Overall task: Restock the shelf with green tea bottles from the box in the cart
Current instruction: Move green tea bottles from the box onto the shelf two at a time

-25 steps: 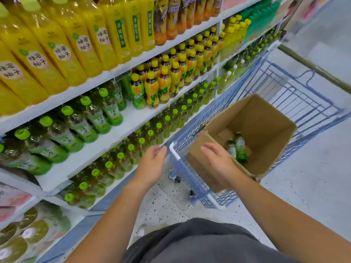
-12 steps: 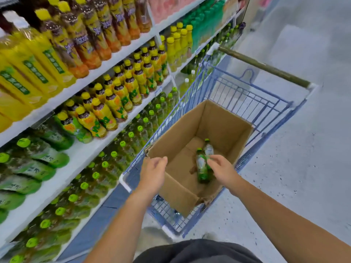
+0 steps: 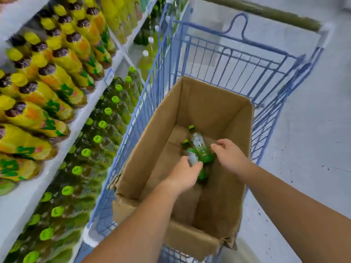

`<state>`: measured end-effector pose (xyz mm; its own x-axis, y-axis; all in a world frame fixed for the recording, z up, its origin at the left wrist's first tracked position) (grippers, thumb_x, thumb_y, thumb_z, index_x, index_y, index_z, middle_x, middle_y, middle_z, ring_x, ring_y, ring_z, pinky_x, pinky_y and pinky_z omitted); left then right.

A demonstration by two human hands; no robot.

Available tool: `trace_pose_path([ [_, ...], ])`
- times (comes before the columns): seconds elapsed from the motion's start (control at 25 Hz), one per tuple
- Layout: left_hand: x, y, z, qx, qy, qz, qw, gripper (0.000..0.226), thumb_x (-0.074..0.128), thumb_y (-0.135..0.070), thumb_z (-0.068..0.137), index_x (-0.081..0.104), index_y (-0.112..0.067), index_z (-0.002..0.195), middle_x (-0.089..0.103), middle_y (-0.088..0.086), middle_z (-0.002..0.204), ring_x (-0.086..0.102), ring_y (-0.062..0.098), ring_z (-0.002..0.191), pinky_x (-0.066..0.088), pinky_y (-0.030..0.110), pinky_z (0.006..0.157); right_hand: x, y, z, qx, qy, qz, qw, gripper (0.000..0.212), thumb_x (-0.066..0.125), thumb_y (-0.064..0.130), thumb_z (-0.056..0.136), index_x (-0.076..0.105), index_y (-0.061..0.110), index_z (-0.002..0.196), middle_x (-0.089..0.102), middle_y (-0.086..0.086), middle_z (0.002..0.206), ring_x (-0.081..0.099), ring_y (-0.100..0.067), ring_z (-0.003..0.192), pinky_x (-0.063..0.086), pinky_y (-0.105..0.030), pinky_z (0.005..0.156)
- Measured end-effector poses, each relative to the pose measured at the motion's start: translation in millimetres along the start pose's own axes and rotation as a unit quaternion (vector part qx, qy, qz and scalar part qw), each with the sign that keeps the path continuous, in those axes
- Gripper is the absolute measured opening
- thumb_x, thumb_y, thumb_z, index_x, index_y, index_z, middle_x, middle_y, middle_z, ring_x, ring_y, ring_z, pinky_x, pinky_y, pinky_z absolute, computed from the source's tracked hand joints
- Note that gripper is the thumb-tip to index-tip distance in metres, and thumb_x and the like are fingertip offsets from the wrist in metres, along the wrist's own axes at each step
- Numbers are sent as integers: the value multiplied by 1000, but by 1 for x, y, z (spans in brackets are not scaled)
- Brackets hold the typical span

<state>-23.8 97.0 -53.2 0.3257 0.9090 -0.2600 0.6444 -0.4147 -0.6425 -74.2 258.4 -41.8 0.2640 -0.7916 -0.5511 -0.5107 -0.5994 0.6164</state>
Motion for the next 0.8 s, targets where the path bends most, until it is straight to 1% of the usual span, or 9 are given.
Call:
trace_pose_path([
  [0.08, 5, 12, 41, -28, 23, 28, 999, 57, 54, -49, 97, 42, -17, 143, 54, 1, 122, 52, 21, 109, 37, 30, 90, 10, -13, 28, 32, -3, -18, 999, 56, 52, 44, 98, 49, 11, 143, 59, -7, 135, 56, -25, 121, 40, -30, 92],
  [0.12, 8, 21, 60, -46, 21, 41, 998, 60, 54, -47, 97, 40, -14, 145, 55, 5, 128, 53, 23, 112, 39, 31, 94, 15, -20, 42, 48, -3, -28, 998, 57, 52, 43, 98, 48, 11, 144, 59, -8, 135, 56, -27, 121, 41, -31, 92],
  [0.2, 18, 42, 96, -83, 10, 77, 994, 59, 56, -41, 97, 42, -9, 144, 55, 11, 136, 55, 30, 122, 43, 36, 103, 26, -34, 75, 78, -5, -48, 996, 53, 50, 39, 99, 49, 7, 141, 62, -13, 127, 60, -30, 112, 44, -31, 86],
  [0.28, 34, 59, 126, -100, 10, 105, 989, 54, 60, -36, 95, 48, -11, 141, 57, 11, 136, 57, 32, 122, 45, 35, 102, 39, -44, 109, 105, -7, -50, 993, 46, 49, 30, 100, 52, 0, 133, 63, -15, 114, 61, -30, 96, 42, -30, 74],
  [0.32, 43, 65, 139, -98, 16, 103, 990, 54, 61, -33, 94, 48, -14, 143, 57, 10, 138, 56, 31, 123, 45, 36, 102, 46, -49, 125, 116, -5, -56, 992, 44, 48, 27, 100, 54, -3, 131, 62, -18, 114, 60, -32, 98, 42, -30, 74],
  [0.4, 63, 77, 165, -86, 29, 82, 992, 66, 62, -31, 94, 34, -22, 154, 51, 9, 146, 51, 33, 130, 42, 43, 110, 63, -61, 155, 132, 15, -91, 987, 42, 46, 22, 102, 55, -6, 131, 61, -23, 127, 59, -38, 115, 44, -32, 82],
  [0.48, 79, 83, 183, -71, 23, 95, 993, 85, 65, -34, 93, 14, -23, 160, 39, 11, 153, 44, 35, 136, 38, 47, 113, 77, -73, 179, 144, 34, -108, 983, 39, 46, 18, 103, 57, -8, 130, 59, -26, 133, 56, -40, 123, 46, -34, 88],
  [0.64, 102, 88, 195, -74, -3, 187, 980, 128, 76, -51, 81, -16, -6, 157, 11, 12, 158, 27, 34, 142, 33, 45, 113, 97, -97, 214, 156, -4, -120, 980, 36, 56, 19, 97, 63, 0, 127, 63, -22, 130, 61, -38, 117, 49, -35, 87],
  [0.8, 117, 90, 198, -90, -73, 157, 981, 133, 76, -54, 78, -19, 0, 154, 17, 9, 151, 35, 29, 132, 39, 39, 104, 109, -105, 226, 141, -30, -106, 984, 36, 68, 31, 90, 68, 12, 120, 68, -16, 121, 64, -32, 107, 45, -30, 80],
])
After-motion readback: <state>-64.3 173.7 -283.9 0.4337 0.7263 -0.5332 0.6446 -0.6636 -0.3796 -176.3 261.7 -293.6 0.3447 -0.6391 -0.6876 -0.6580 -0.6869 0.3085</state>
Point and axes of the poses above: each hand's wrist, its own z-axis towards the middle knuckle, its own x-axis out of the palm, y = z × x, the point moved 1 cm from there along z, towards the middle knuckle
